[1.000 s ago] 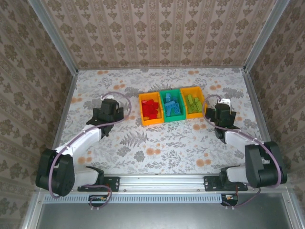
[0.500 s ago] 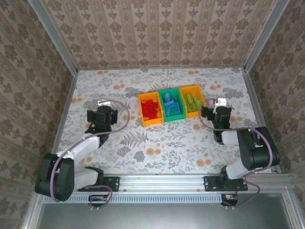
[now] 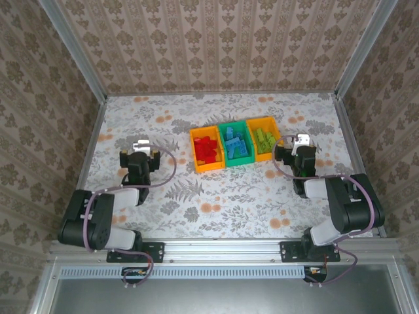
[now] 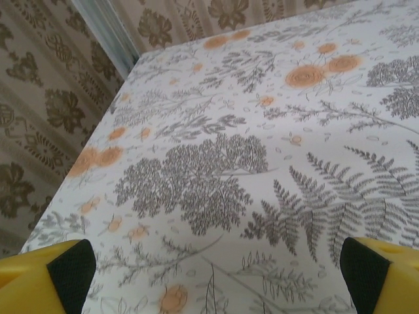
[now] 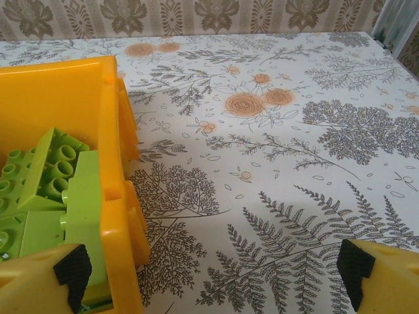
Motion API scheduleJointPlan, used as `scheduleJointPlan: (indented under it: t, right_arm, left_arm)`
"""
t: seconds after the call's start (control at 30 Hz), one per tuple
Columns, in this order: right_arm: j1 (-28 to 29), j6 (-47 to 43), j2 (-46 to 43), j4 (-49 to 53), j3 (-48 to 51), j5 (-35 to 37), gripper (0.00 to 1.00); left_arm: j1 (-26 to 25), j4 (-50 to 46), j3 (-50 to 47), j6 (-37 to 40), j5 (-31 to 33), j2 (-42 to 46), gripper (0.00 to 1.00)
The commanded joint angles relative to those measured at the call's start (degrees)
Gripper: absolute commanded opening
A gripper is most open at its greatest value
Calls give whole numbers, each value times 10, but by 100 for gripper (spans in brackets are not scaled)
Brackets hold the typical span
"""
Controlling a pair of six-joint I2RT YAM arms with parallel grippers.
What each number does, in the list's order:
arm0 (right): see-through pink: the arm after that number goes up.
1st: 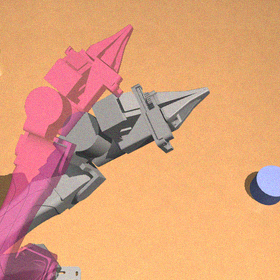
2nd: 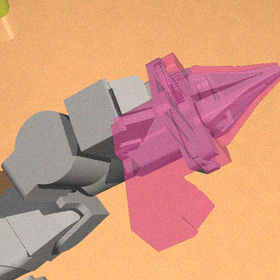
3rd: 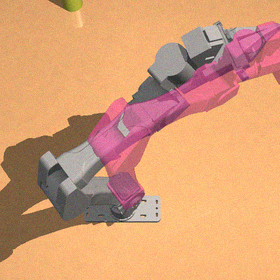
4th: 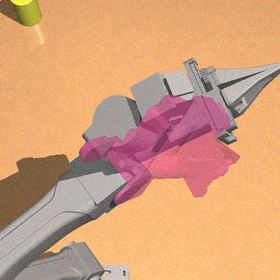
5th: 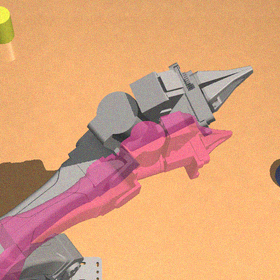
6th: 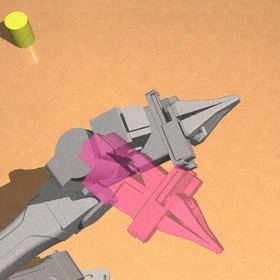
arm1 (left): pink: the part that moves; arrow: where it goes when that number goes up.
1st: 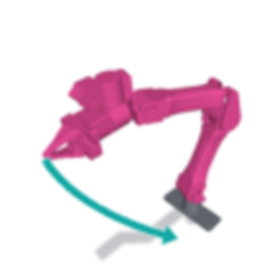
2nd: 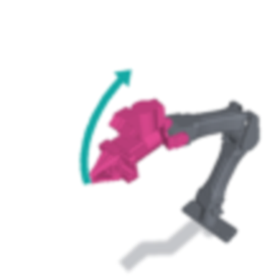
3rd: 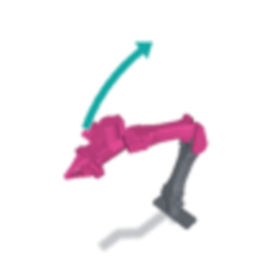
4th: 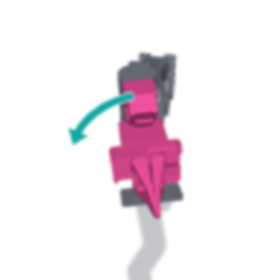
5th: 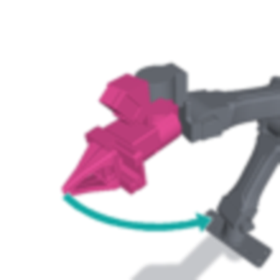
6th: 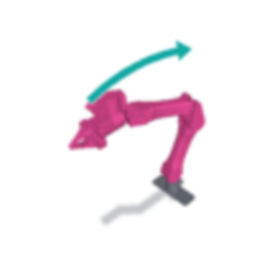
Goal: Sort the legos into containers by color
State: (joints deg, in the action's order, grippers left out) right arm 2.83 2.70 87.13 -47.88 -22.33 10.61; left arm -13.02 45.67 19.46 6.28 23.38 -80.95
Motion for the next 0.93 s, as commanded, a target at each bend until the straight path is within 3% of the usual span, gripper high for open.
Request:
scheduleJointPlan:
  t: [0.0,0.17,0.23,0.3,0.33,0.9]
  right_arm:
    - [-2,-7,5,-23,-4,-10,100]
    - [-2,-7,4,-23,-3,-10,99]
    - [-2,-7,4,-23,-4,-10,99]
    - [-2,-7,4,-23,-3,-10,100]
    - [-3,-7,4,-22,-5,-11,100]
    - [-5,-6,4,-17,-6,-18,100]
  left_arm:
    - [20,147,-14,30,-8,-52,100]
    - [69,90,-5,-24,-80,-40,100]
    - [91,147,-5,-37,-86,-86,100]
    - [93,38,30,-48,-110,-64,100]
    - [99,57,27,-45,-119,-73,100]
    - [102,54,26,-52,-115,-71,100]
